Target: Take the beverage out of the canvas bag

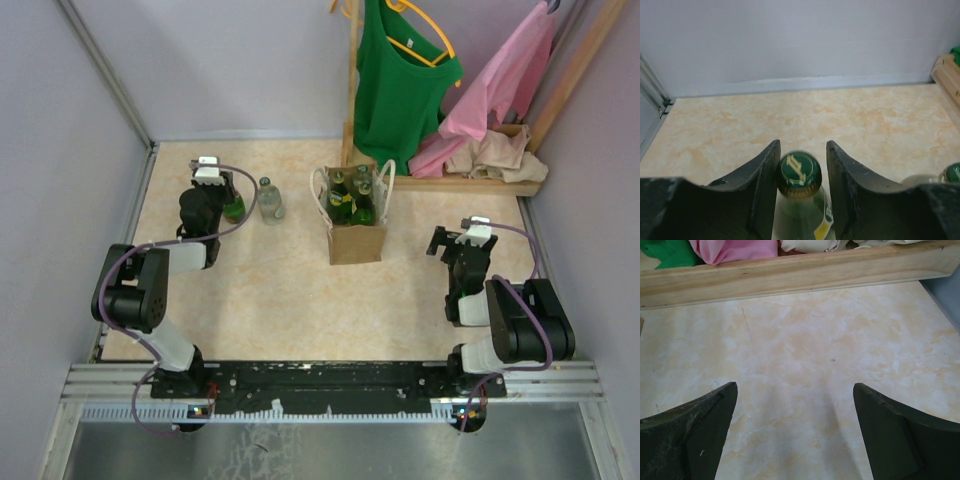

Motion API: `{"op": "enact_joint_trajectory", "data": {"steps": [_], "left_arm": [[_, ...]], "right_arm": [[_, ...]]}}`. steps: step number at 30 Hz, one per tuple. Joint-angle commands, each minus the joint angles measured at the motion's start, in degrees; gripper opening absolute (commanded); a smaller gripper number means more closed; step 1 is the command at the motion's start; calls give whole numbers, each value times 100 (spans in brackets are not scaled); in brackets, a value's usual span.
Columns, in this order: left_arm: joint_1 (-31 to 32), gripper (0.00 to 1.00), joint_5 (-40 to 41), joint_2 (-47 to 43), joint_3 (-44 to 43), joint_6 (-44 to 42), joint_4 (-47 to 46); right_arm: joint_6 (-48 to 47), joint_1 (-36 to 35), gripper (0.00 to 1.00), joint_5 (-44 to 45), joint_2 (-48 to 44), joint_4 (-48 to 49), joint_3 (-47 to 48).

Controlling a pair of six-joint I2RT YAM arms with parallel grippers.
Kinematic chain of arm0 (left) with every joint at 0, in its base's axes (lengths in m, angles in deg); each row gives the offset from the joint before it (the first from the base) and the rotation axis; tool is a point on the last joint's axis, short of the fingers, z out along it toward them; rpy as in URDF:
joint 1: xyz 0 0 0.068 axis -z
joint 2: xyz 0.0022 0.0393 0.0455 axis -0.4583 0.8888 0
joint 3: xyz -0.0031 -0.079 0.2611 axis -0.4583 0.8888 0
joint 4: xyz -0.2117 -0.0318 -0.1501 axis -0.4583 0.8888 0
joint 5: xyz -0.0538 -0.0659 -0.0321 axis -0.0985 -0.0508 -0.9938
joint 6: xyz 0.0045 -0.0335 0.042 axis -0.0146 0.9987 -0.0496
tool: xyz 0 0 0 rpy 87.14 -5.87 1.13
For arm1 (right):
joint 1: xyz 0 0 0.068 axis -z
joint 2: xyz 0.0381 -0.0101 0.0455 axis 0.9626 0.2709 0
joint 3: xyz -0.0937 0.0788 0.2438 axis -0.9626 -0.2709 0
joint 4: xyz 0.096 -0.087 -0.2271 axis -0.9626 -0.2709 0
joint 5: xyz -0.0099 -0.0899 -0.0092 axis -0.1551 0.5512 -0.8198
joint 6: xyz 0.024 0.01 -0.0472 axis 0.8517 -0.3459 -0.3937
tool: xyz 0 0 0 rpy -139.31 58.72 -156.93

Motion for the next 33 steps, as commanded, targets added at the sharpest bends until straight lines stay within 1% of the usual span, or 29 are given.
{"op": "enact_joint_trajectory", "data": {"steps": [1,4,6,9,12,15,17,20,21,24,26,28,31,33], "left_arm": [[-45,52,136,-131,-341,13,-557],[-43,63,230,-199,-327,10,-502],[-47,66,247,-260,-308,4,-468],[-36,66,211,-446,-250,72,-393],[-18,65,67,-826,-196,252,-145],[105,64,-182,-1236,-262,410,395],[236,63,-495,-1508,-327,370,779],[557,63,-753,-1902,-500,362,1353],[760,63,-832,-2014,-618,303,1609],[1355,63,-1109,-2060,-1339,-11,2517],[1738,63,-1331,-1982,-1776,-141,3009],[2001,63,-1744,-1842,-2190,-67,3401],[2328,63,-2330,-1545,-2639,25,3687],[2548,62,-2480,-1322,-2818,-49,3717]], "right_arm": [[-100,-52,99,35,31,314,194],[-97,-48,99,37,32,310,197],[-94,-53,99,42,33,313,197],[-93,-50,99,35,31,310,197],[-96,-54,99,36,31,313,197],[-99,-50,99,41,33,311,197],[-94,-50,99,36,32,311,192],[-94,-49,99,40,32,310,196],[-89,-53,99,35,34,317,197],[-95,-54,99,35,32,313,197],[-88,-53,99,39,31,312,197],[-93,-48,99,38,34,317,196],[-94,-51,99,36,32,311,197],[-93,-50,99,40,32,317,197]]}}
